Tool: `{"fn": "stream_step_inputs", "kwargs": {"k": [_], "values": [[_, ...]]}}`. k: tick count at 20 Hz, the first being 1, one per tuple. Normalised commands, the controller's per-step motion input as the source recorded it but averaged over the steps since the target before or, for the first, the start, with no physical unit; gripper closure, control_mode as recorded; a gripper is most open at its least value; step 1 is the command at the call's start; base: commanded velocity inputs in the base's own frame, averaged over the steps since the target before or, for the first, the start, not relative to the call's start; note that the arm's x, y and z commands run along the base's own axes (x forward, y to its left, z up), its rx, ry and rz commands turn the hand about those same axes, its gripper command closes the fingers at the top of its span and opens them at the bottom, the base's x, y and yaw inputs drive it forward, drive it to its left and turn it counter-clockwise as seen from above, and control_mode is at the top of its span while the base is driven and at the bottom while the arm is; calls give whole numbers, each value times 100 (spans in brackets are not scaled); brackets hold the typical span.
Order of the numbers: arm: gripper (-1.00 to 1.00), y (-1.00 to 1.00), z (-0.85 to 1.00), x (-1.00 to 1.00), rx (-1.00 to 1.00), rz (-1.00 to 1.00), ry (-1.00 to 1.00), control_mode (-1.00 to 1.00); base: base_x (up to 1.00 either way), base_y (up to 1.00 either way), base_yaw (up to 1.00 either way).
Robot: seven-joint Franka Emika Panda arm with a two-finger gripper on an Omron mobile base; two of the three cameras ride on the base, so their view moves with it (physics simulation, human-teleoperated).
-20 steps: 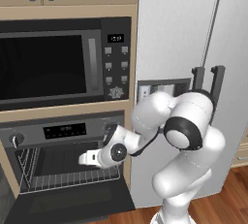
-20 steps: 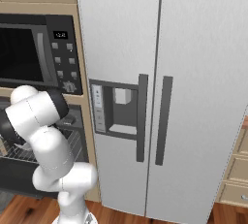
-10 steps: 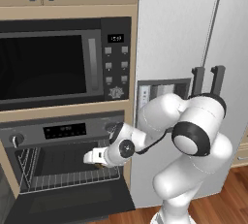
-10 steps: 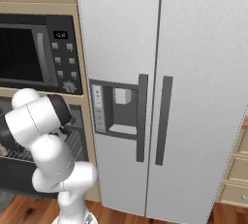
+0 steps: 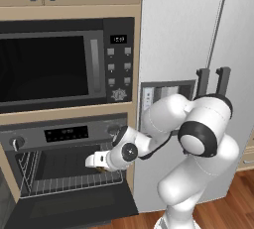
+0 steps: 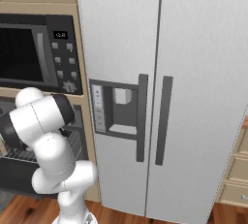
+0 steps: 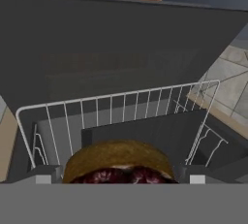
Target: Take the baked cake out of the oven and place it on the plate for cooling. Then close the oven door.
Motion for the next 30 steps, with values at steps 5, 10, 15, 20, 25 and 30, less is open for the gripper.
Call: {"fn": "stream_step_inputs", "kwargs": {"k": [5,10,15,20,25,30], "values": [[100,0,0,0,0,0,0,-100,0,0,0],[100,0,0,0,0,0,0,-100,0,0,0],[100,0,0,0,0,0,0,100,0,0,0],[100,0,0,0,0,0,0,100,0,0,0],[100,0,0,0,0,0,0,100,-34,-10,0],[100,0,0,0,0,0,0,100,-49,-19,0]]}}
